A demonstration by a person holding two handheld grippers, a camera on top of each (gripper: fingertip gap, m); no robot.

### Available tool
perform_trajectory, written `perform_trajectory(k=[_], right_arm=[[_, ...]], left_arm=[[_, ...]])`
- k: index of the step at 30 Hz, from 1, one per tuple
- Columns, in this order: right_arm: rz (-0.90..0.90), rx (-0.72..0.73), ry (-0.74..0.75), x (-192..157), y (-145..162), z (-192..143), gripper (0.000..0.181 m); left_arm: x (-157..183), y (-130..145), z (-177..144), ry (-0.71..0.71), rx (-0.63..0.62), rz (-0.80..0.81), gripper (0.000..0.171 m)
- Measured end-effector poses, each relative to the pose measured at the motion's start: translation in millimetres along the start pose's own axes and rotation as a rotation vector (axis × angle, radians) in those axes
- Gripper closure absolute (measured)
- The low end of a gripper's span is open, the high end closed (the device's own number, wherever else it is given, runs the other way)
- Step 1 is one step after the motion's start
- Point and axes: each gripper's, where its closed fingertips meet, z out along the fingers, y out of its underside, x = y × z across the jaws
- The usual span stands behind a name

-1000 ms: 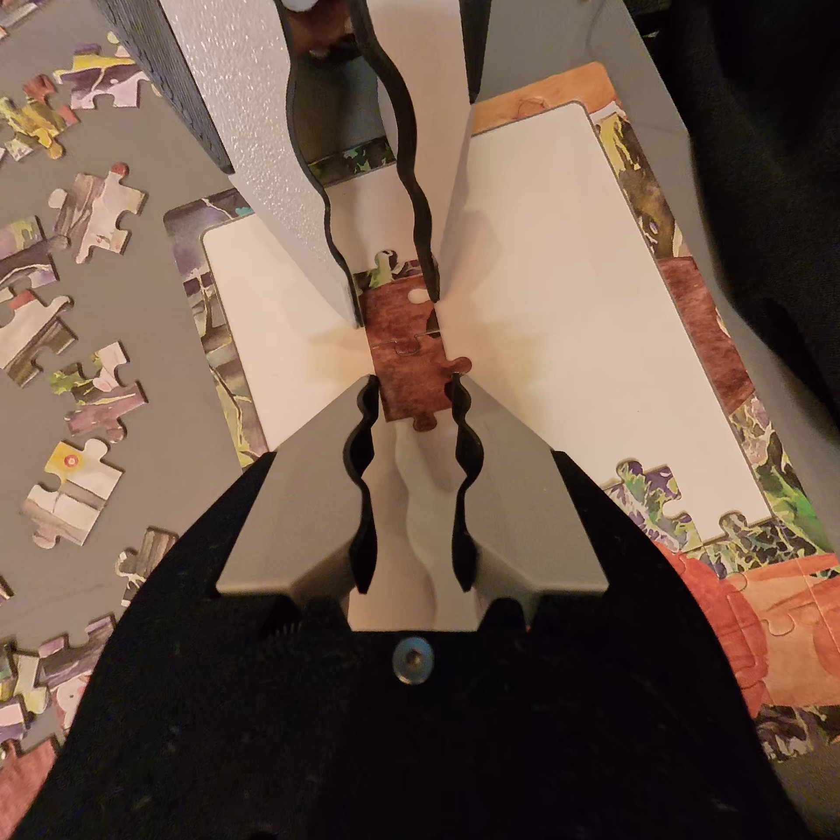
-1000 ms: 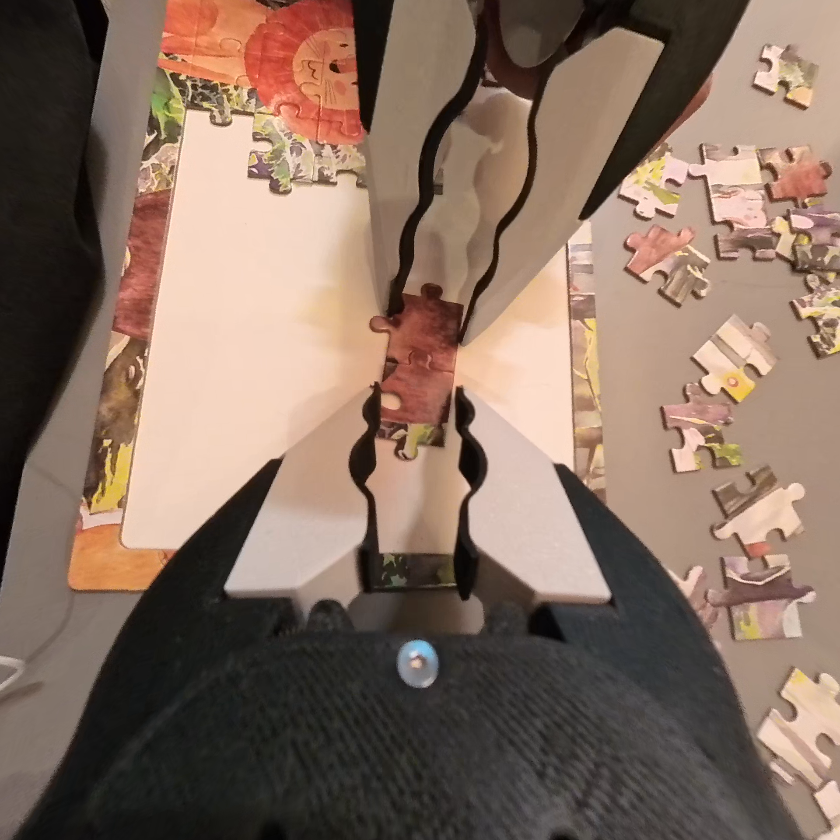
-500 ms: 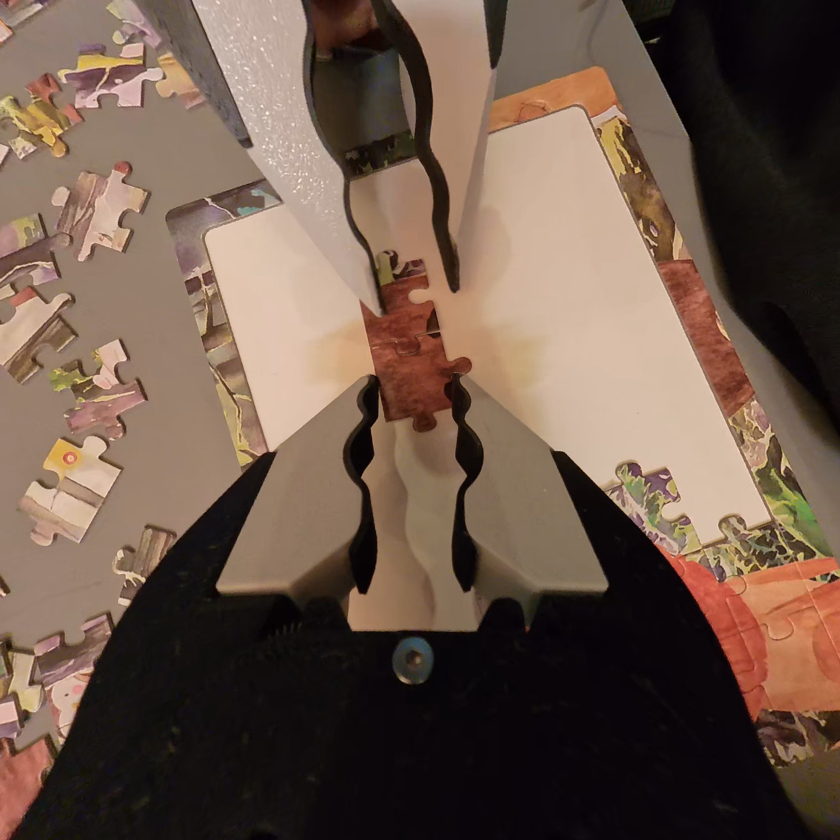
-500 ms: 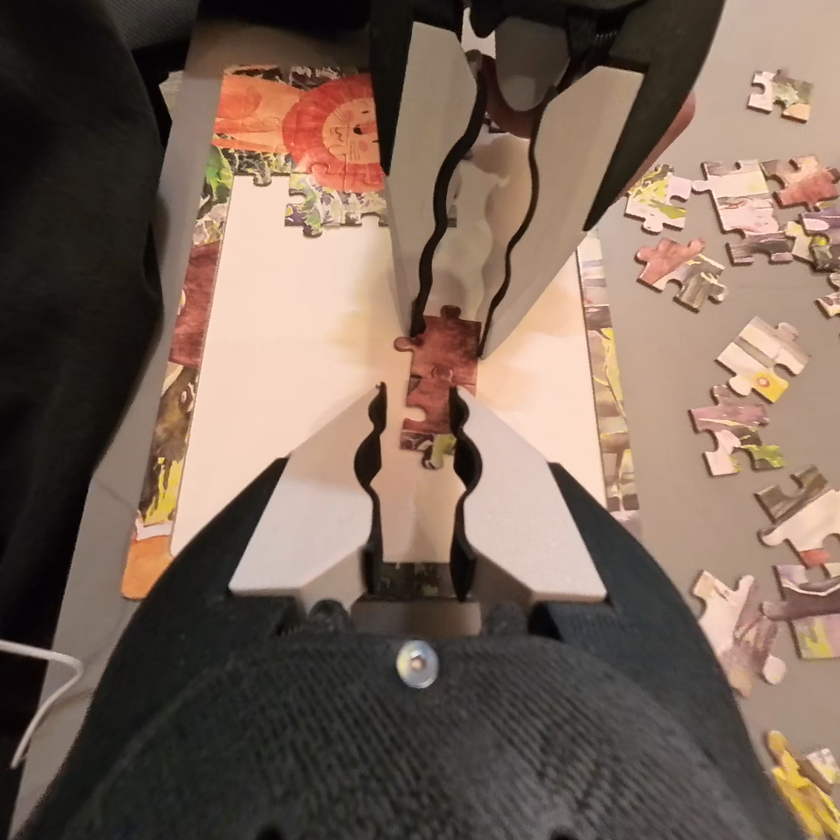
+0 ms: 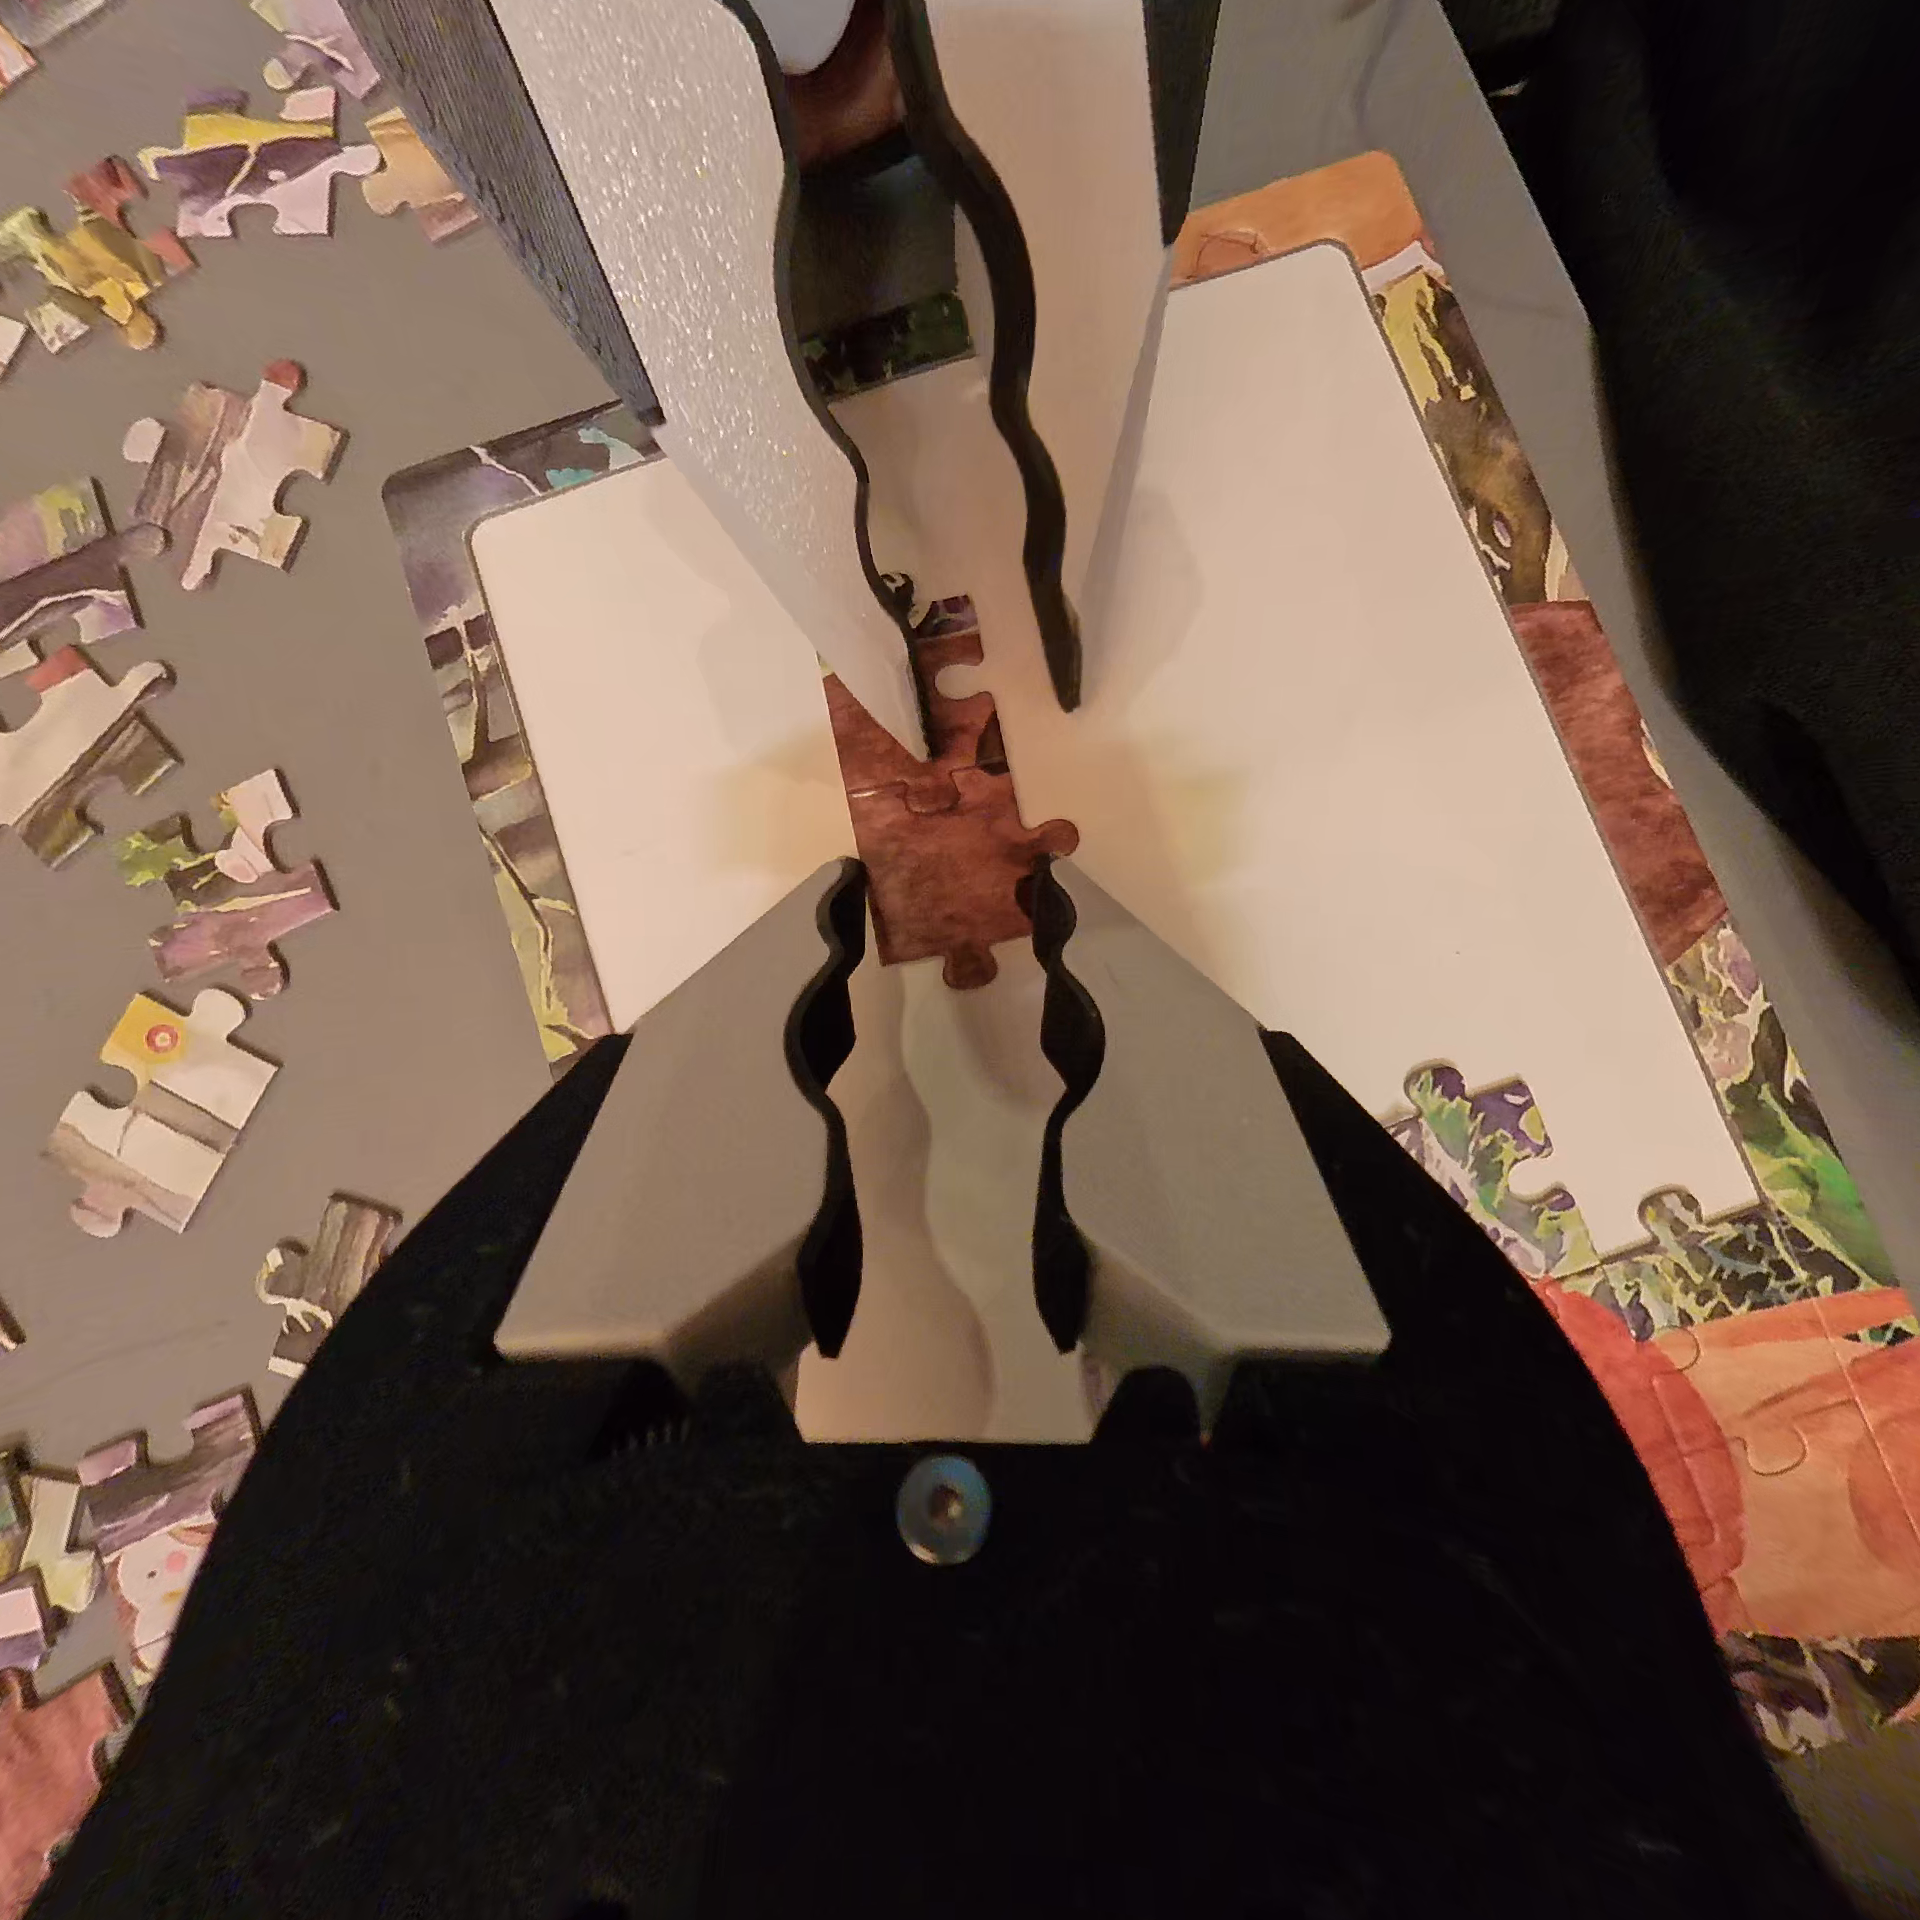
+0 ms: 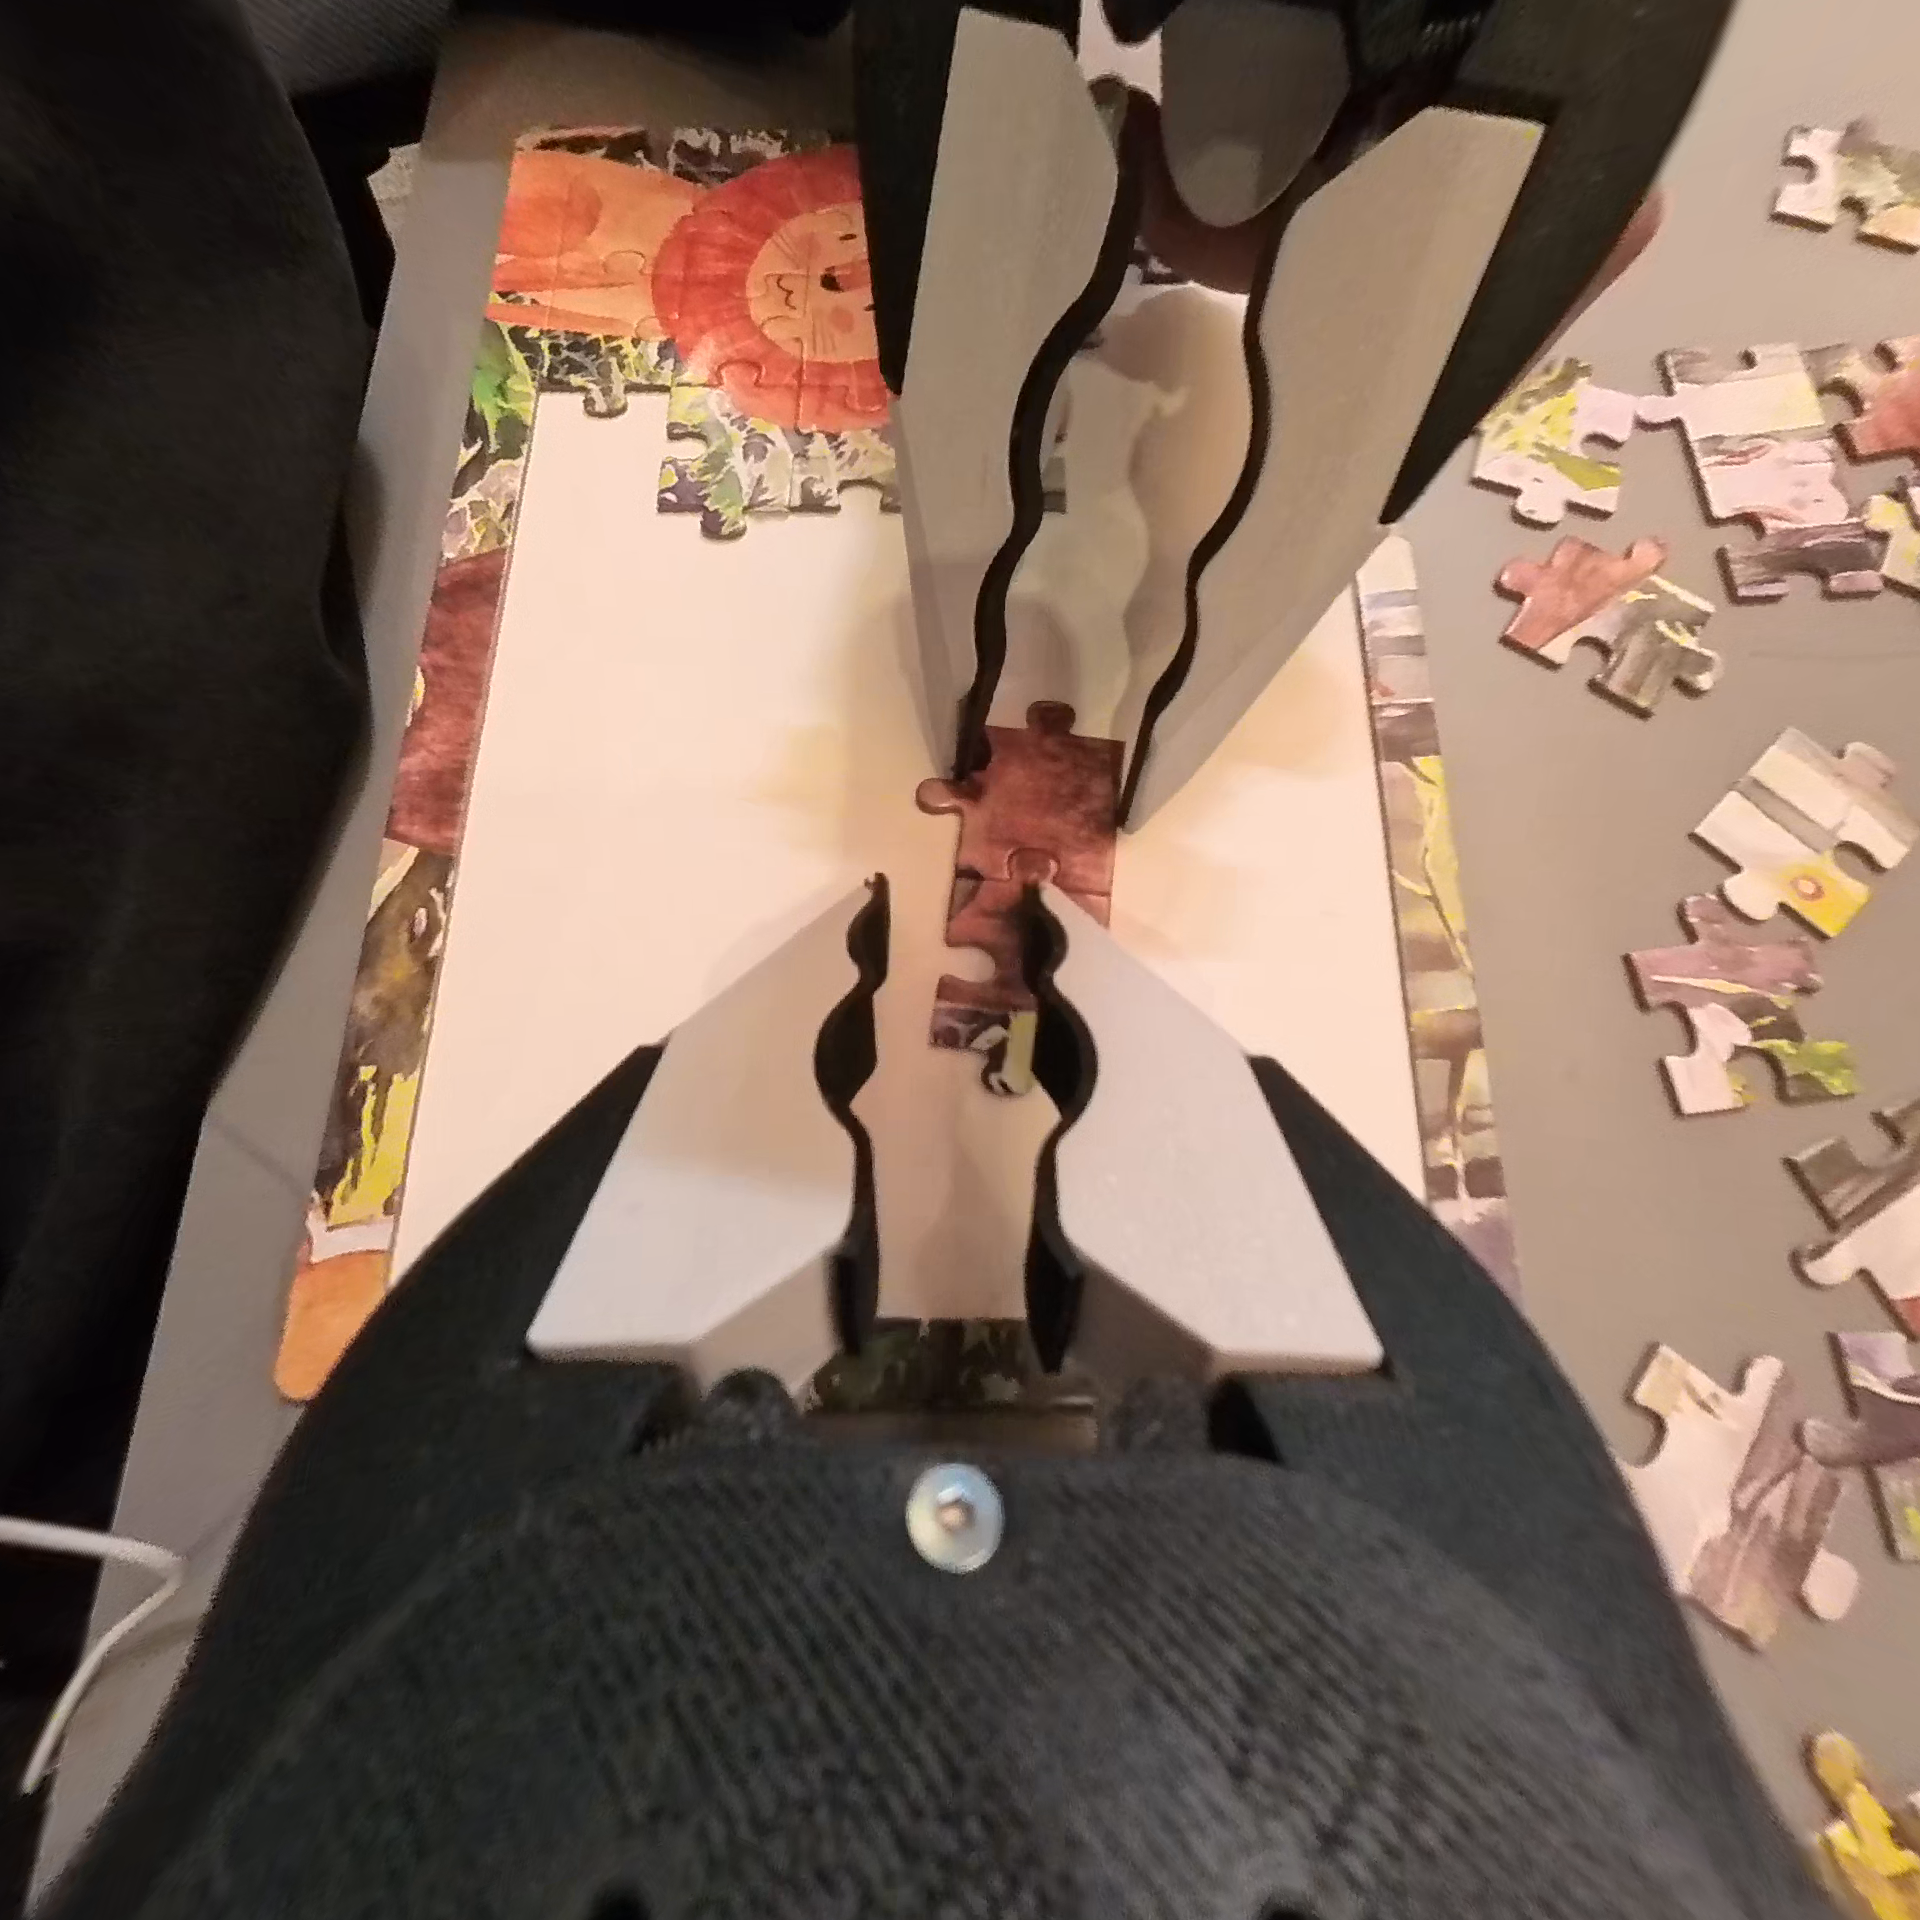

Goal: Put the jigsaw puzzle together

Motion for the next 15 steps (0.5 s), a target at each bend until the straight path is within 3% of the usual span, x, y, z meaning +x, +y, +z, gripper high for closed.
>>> perform_trajectory(k=[3, 6, 15], right_arm=[[0.024, 0.05, 0.021, 4.1, -4.5, -8.9, 0.159], [0.029, -0.008, 0.054, 7.5, 9.7, -8.5, 0.157], [0.035, 0.215, 0.245, 41.4, -7.9, -40.5, 0.161]], left_arm=[[-0.1, -0.2, 0.2, -0.005, 0.004, -0.008, 0.139], [-0.2, -0.4, 0.4, -0.01, 0.018, -0.028, 0.139], [-6.1, 1.5, -1.2, -0.071, 0.001, -0.054, 0.139]])
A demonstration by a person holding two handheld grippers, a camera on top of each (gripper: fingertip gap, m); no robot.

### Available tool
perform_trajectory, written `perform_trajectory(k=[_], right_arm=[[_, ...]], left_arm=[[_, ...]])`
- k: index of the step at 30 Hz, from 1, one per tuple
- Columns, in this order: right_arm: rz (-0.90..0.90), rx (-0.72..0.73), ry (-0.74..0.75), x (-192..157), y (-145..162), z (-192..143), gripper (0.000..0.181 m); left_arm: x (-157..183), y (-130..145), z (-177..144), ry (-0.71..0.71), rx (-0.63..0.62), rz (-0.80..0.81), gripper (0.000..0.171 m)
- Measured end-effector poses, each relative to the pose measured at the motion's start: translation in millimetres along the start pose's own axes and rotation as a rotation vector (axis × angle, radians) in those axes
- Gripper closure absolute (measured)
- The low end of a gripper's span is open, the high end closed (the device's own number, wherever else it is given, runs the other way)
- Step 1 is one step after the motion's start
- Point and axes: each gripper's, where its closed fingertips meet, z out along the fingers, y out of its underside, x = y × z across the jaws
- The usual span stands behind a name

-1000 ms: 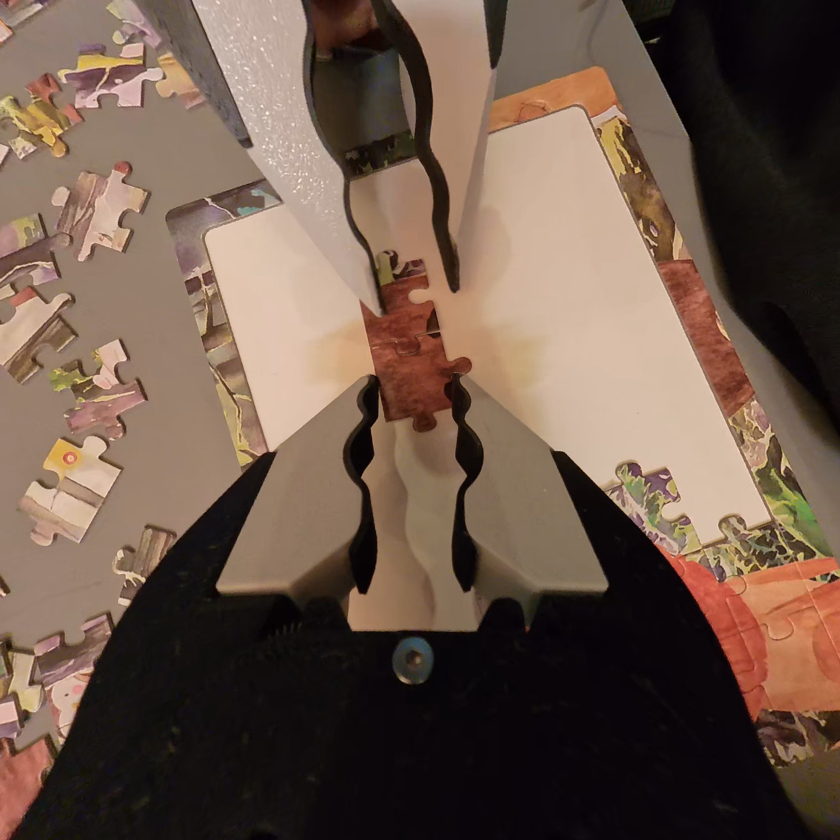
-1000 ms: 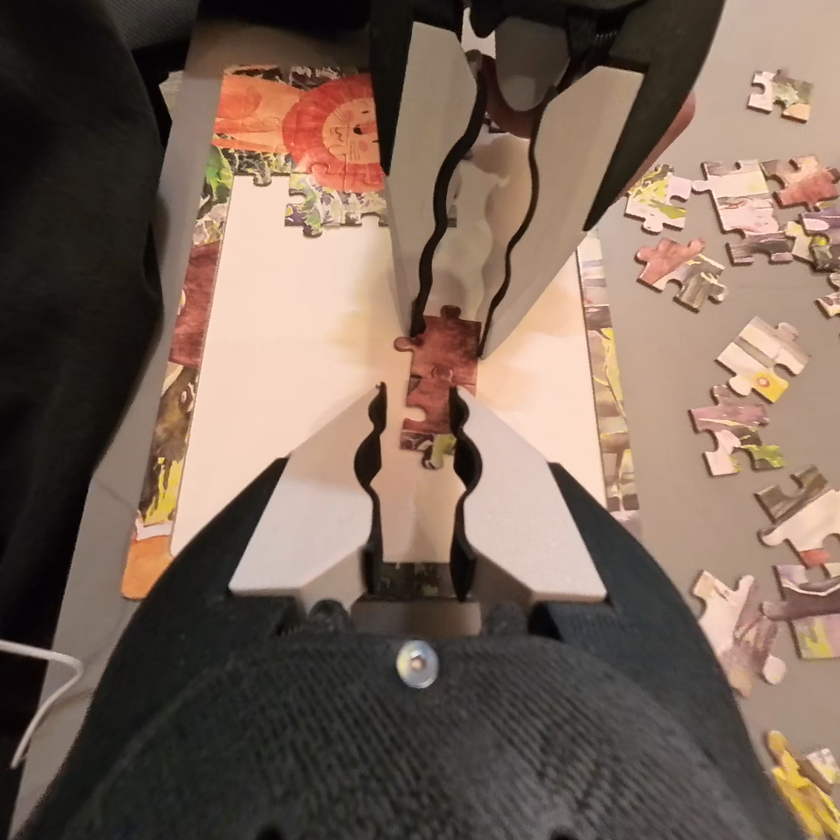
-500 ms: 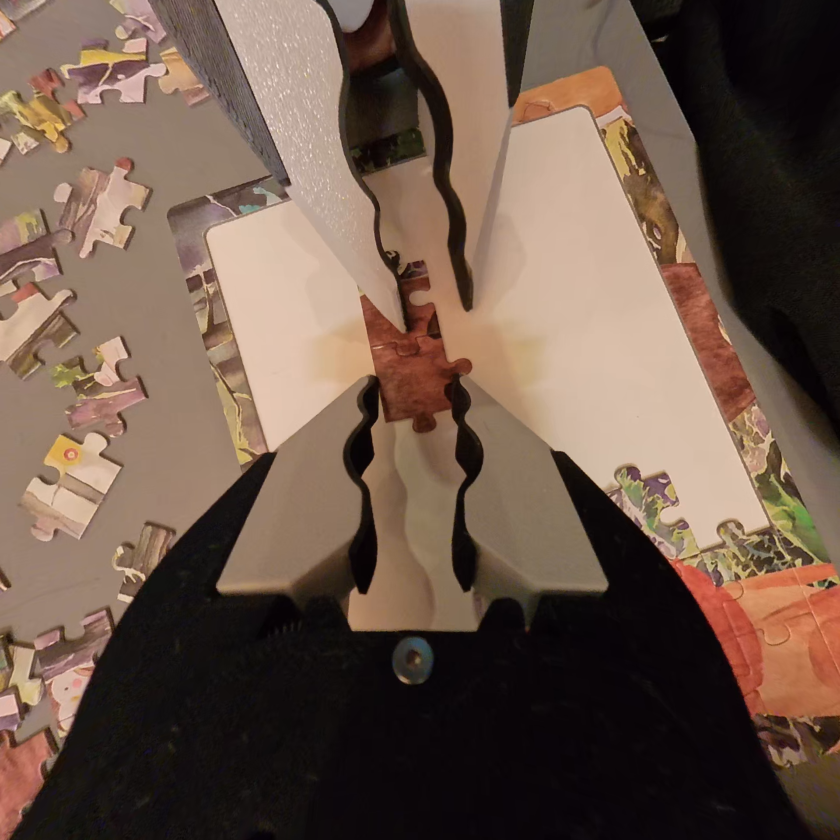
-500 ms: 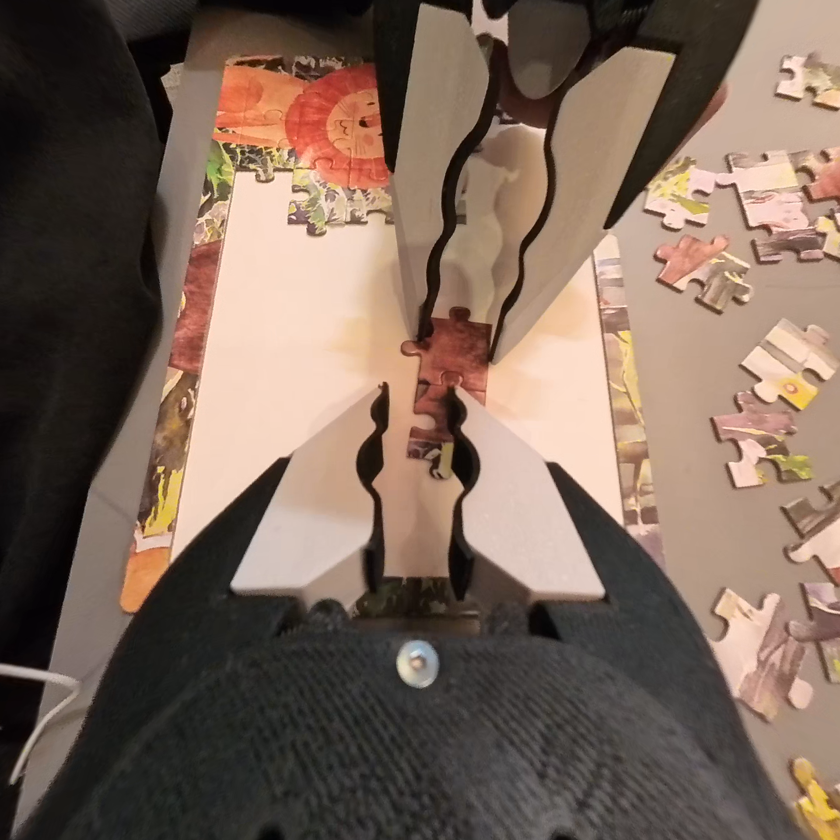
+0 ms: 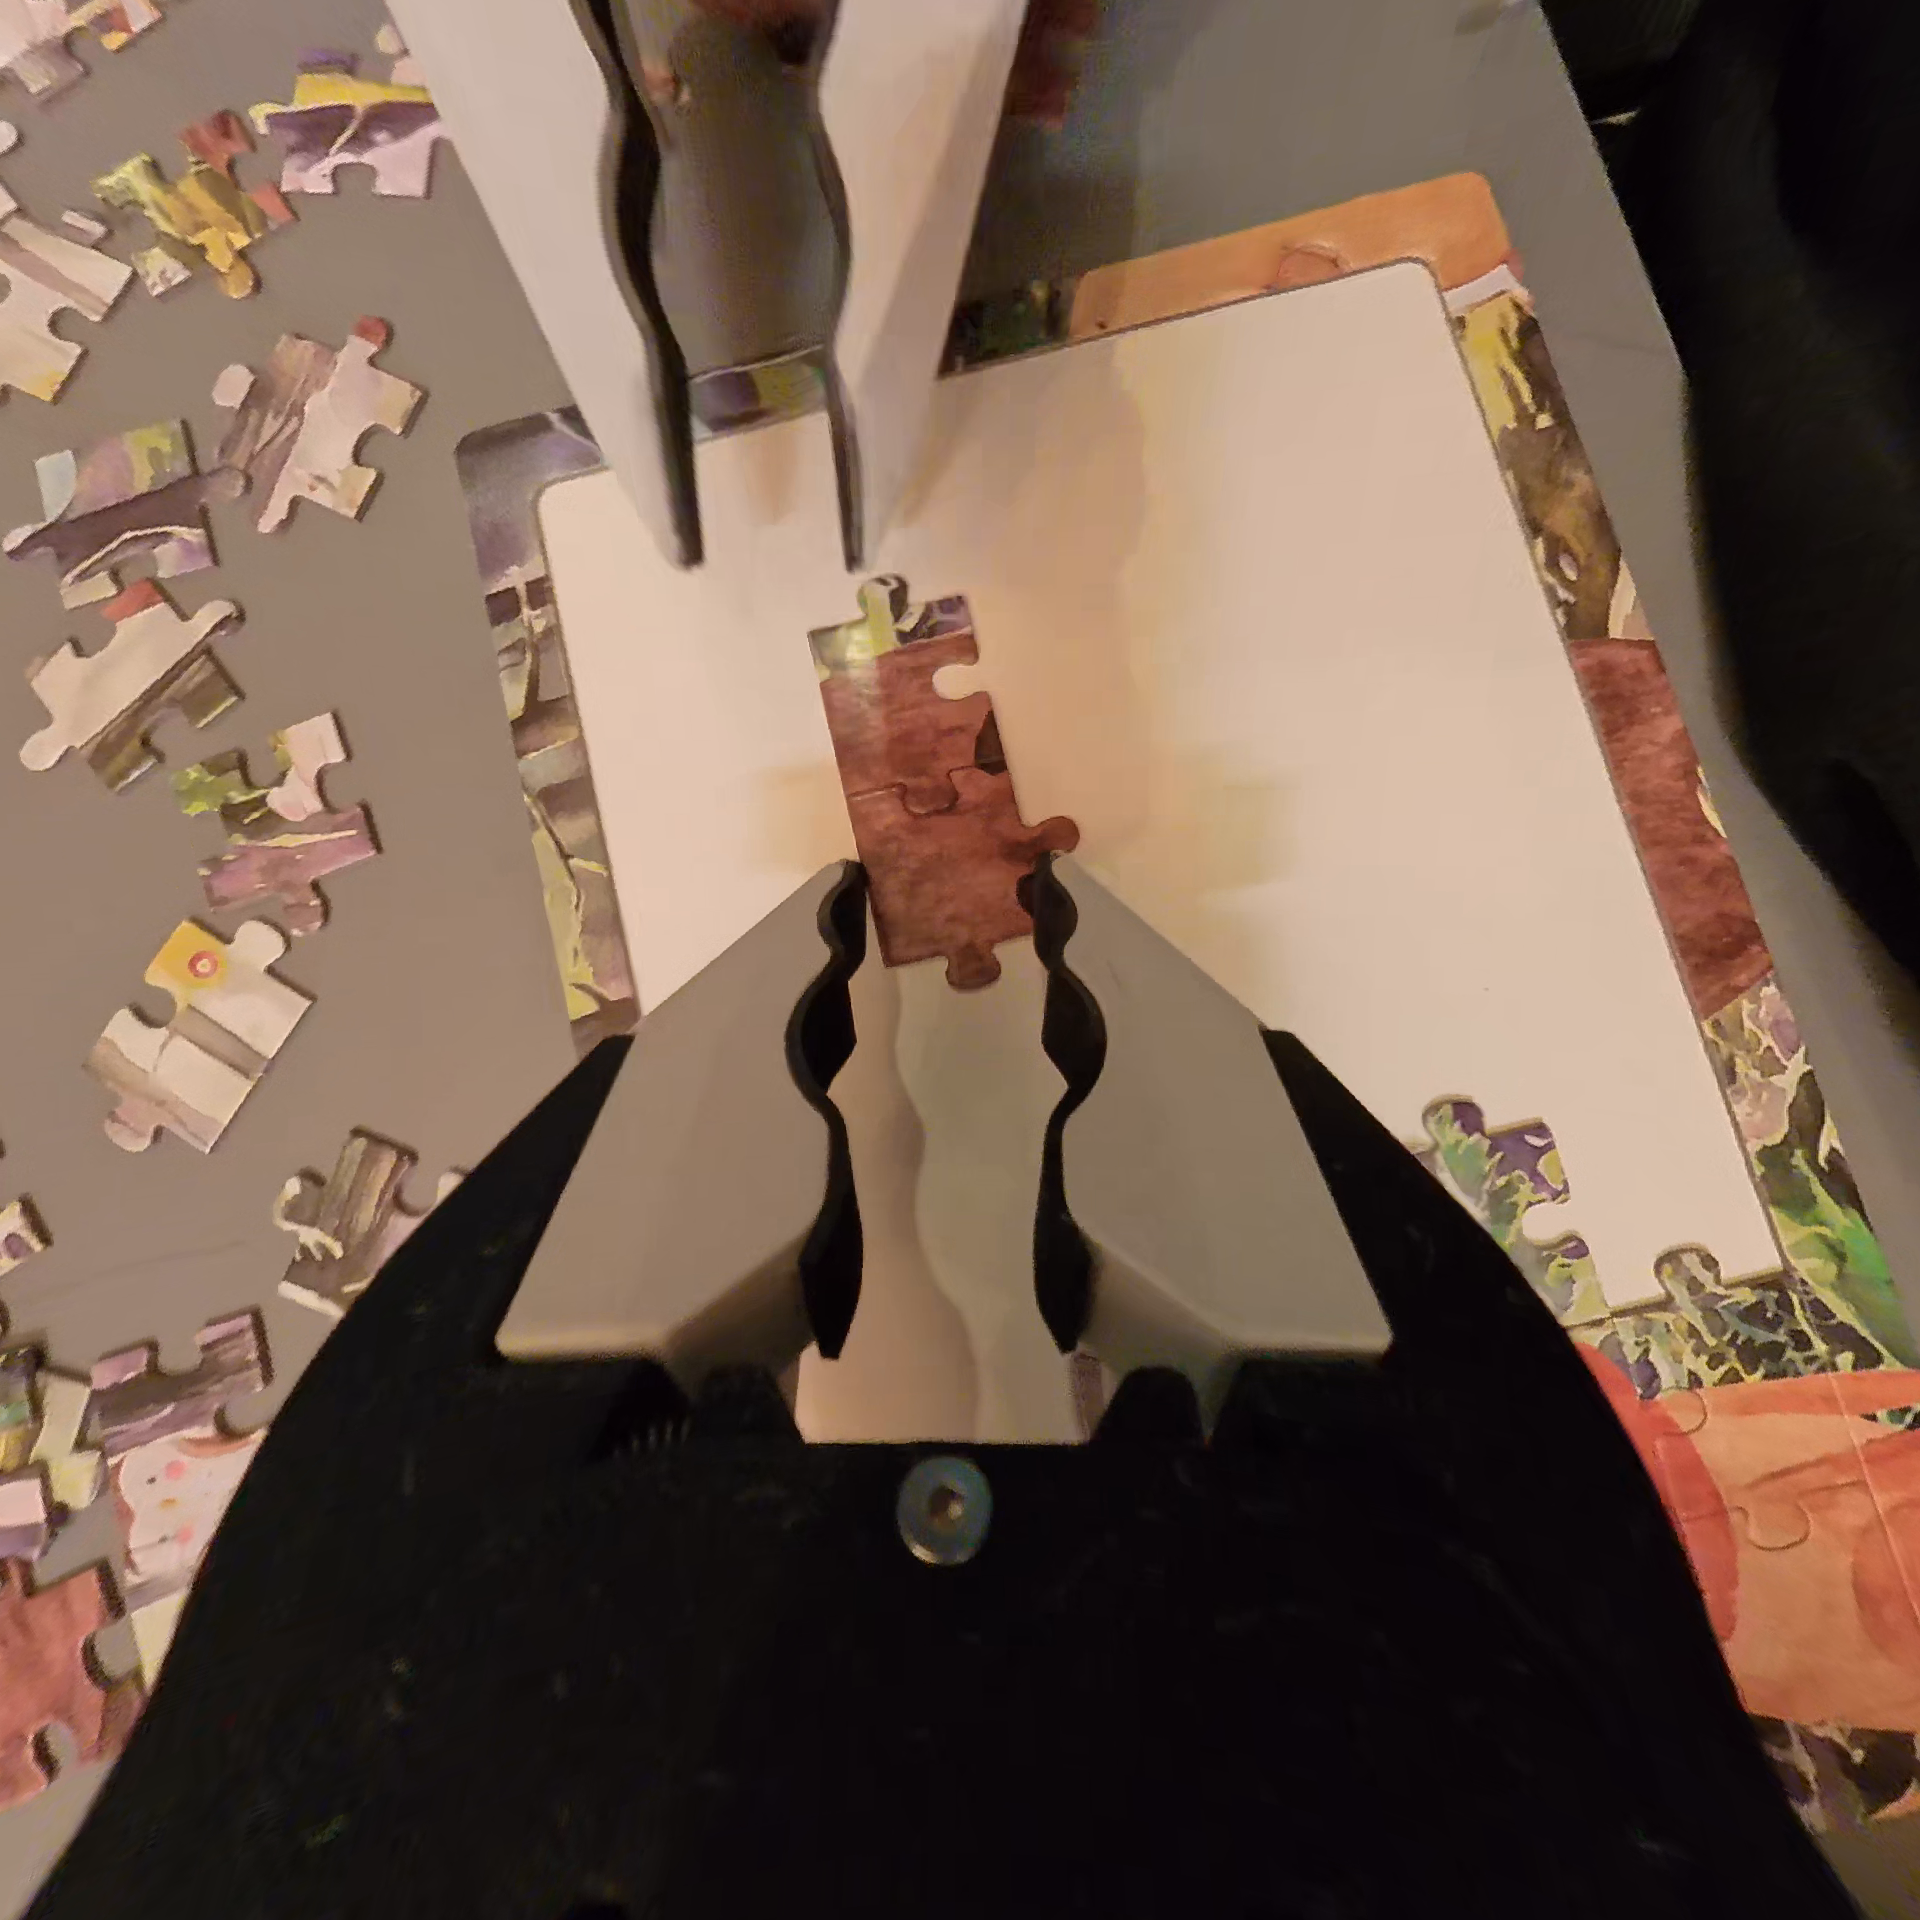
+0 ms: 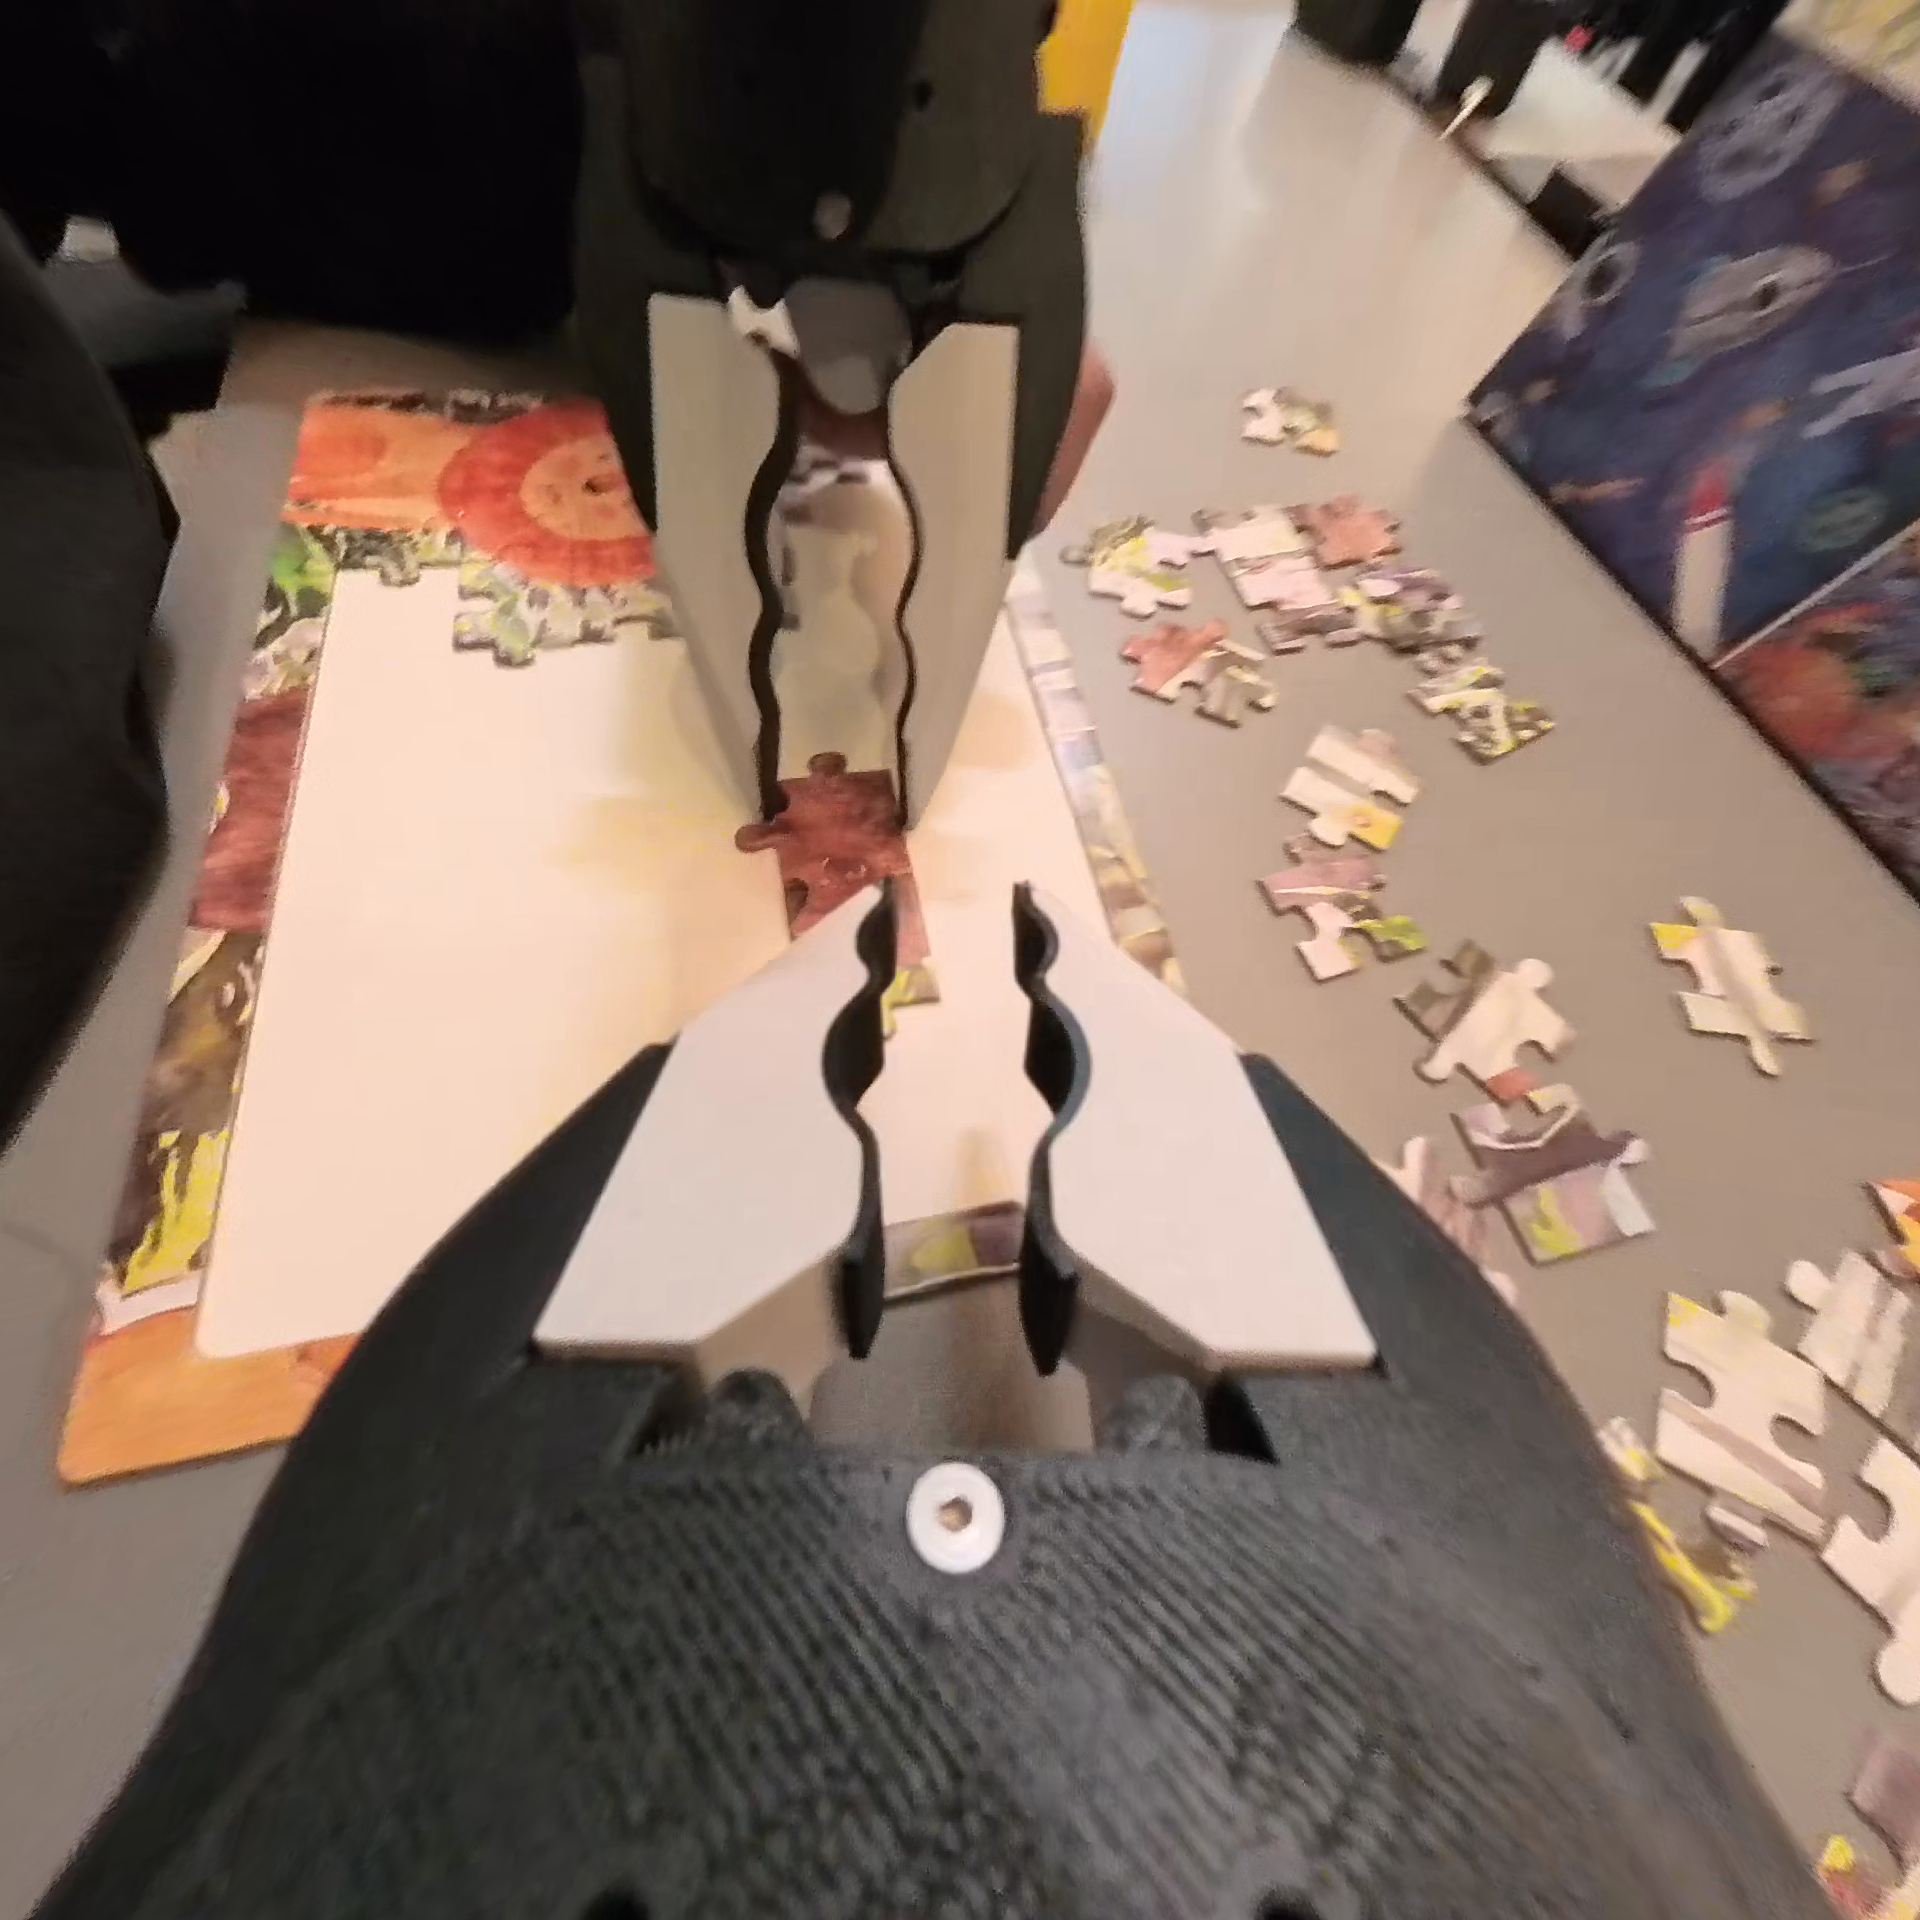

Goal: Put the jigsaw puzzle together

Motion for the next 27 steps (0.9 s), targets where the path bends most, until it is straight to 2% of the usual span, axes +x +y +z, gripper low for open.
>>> perform_trajectory(k=[5, 7, 12, 18, 27], right_arm=[[0.069, 0.156, 0.038, 15.9, -17.2, -11.5, 0.161], [0.097, 0.207, 0.042, 17.2, -24.2, -15.3, 0.161], [0.134, 0.24, 0.091, 26.5, -24.0, -25.1, 0.159], [0.176, 0.28, 0.156, 45.1, -22.0, -41.9, 0.155], [0.163, 0.302, 0.279, 64.5, -19.6, -69.6, 0.154]], left_arm=[[-6.4, 3.1, -2.6, -0.035, 0.013, -0.025, 0.138], [-9.4, 3.1, -3.1, -0.058, 0.023, -0.033, 0.132], [-18.8, 4.0, -15.5, -0.151, 0.047, -0.042, 0.126], [-25.5, -1.0, -42.1, -0.19, 0.225, -0.132, 0.134], [-45.3, -6.2, -74.0, -0.274, 0.456, -0.272, 0.137]])
